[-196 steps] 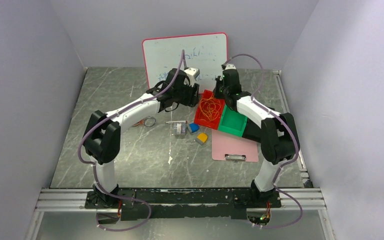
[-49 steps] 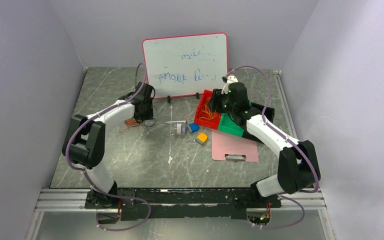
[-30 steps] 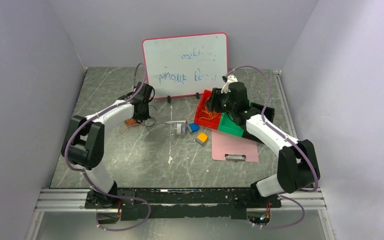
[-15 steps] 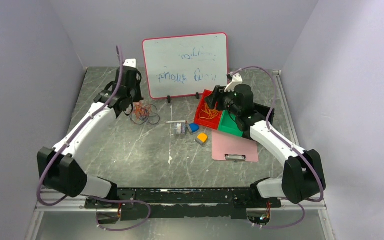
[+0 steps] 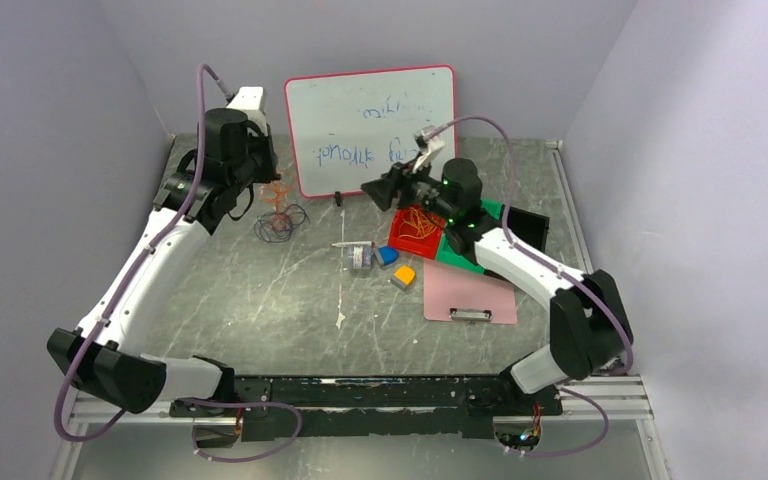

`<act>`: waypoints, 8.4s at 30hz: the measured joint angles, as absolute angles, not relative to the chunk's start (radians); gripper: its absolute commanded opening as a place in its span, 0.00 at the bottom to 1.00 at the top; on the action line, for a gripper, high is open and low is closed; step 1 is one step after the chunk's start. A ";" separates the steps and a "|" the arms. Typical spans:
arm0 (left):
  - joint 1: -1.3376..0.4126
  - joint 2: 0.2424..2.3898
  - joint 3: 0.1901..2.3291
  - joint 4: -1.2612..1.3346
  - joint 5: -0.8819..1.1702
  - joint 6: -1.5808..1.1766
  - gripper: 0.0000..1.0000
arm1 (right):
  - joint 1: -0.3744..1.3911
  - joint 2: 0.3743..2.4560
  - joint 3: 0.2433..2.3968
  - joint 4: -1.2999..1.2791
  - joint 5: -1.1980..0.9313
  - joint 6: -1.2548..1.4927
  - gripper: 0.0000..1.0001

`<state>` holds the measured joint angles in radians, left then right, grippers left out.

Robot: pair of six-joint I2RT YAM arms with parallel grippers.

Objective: Untangle the cables

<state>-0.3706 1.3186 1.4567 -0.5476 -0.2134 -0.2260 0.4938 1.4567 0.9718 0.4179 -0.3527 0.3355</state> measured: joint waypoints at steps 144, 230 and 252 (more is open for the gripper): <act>-0.361 1.301 1.998 -0.447 0.238 -0.099 0.07 | 0.827 1.662 1.317 0.701 -0.323 0.083 0.58; -0.361 1.397 1.894 -0.379 0.591 -0.121 0.07 | 0.728 1.056 0.954 0.318 -0.031 0.088 0.70; -0.361 1.412 1.775 -0.222 0.942 -0.304 0.07 | 0.728 1.362 1.103 0.515 -0.269 0.059 0.33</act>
<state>-0.3607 1.4120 1.7748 -0.2218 0.9417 -0.3042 0.7277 1.3617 1.1027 0.5152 -0.2691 0.0586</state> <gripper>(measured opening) 0.076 0.439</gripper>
